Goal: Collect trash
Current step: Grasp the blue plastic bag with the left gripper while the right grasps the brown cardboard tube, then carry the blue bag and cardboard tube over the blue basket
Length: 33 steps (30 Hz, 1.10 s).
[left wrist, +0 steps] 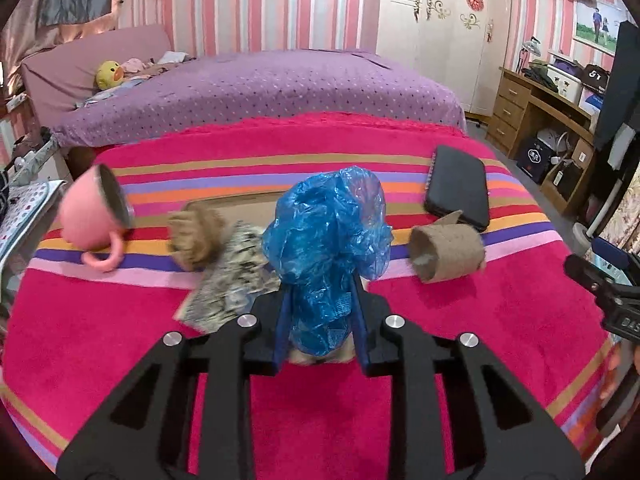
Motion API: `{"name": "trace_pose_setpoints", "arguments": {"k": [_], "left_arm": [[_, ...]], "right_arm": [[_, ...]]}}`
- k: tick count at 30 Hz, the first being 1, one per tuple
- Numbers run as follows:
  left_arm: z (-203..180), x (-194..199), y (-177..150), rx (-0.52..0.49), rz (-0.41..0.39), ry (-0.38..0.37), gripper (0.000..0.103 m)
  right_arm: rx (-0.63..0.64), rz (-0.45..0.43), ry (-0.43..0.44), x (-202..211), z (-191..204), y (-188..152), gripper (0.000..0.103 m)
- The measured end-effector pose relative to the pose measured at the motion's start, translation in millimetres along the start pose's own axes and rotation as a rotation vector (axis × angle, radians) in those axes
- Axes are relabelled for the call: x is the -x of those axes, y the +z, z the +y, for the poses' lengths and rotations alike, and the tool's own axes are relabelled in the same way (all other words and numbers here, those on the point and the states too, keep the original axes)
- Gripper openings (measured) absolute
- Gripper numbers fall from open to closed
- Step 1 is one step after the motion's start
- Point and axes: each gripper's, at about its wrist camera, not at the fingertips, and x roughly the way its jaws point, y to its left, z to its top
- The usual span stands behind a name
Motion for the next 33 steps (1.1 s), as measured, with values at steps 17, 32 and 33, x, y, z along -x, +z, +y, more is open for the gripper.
{"name": "trace_pose_setpoints", "arguments": {"k": [17, 32, 33], "left_arm": [[122, 7, -28, 0.099, 0.040, 0.198, 0.025], [115, 8, -26, 0.094, 0.026, 0.202, 0.025], [111, 10, -25, 0.086, 0.017, 0.202, 0.025]], "right_arm": [[0.073, 0.084, 0.074, -47, 96, 6, 0.097], [0.083, 0.116, 0.097, -61, 106, 7, 0.052], [0.078, 0.109, 0.101, -57, 104, 6, 0.052]]}}
